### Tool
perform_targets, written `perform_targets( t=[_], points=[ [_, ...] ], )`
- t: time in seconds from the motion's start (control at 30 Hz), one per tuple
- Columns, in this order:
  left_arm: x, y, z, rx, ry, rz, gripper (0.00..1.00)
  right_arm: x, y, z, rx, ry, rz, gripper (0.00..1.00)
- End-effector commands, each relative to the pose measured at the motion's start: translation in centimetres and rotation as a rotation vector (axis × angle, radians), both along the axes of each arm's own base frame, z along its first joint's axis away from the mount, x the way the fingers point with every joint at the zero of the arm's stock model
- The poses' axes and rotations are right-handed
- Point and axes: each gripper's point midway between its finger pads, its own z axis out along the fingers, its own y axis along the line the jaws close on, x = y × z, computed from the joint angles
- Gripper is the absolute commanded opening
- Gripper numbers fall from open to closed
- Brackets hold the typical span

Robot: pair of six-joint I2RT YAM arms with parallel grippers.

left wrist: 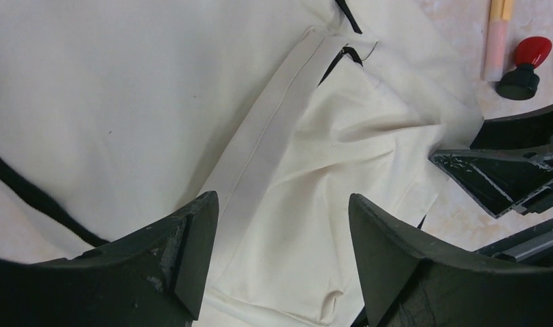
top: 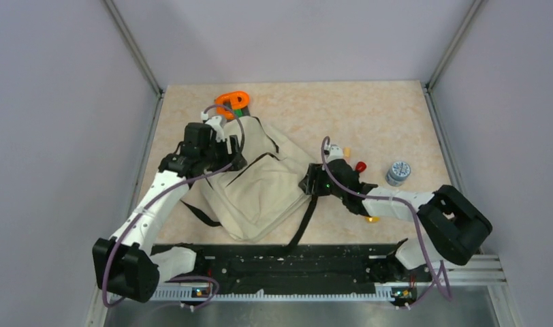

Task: Pack the student bag
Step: Unzip the student bag at the center of the board.

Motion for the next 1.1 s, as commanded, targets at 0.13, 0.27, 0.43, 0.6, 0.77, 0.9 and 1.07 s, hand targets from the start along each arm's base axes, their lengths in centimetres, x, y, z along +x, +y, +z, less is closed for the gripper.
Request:
perform_targets(
  t=[0.13, 0.27, 0.43, 0.6, 0.77, 0.9, 1.07],
  points=[
    [1.6, -2.1, -0.8, 0.084, 0.031, -0.135, 0.76, 6.3, 2.7, 2.9, -0.015, -0.171, -0.003, 0.17],
    [1.7, -2.0, -3.0, 0.137, 0.090, -0.155, 0.77, 10.2, 2.1, 2.3, -0.075, -0.214, 0.033, 0.00],
    [2.2, -0.5, -4.3, 0.222, 0.105, -0.117, 0.76, 13.2, 2.8, 2.4, -0.146, -0.279, 0.118, 0.00],
    [2.9, 1.4, -4.5, 0.308, 0.096, -0.041, 0.72, 13.8, 4.0, 3.7, -0.144, -0.335, 0.185, 0.00],
    [3.6, 2.5, -4.9, 0.358, 0.094, 0.012, 0.66, 13.3, 4.3, 4.7, -0.118, -0.363, 0.219, 0.00],
    [4.4, 3.1, -5.0, 0.399, 0.092, 0.043, 0.59, 12.8, 4.2, 5.2, -0.112, -0.382, 0.232, 0.00],
    [5.4, 3.3, -5.0, 0.414, 0.074, 0.057, 0.47, 12.6, 4.0, 5.6, -0.114, -0.392, 0.230, 0.00]
  ],
)
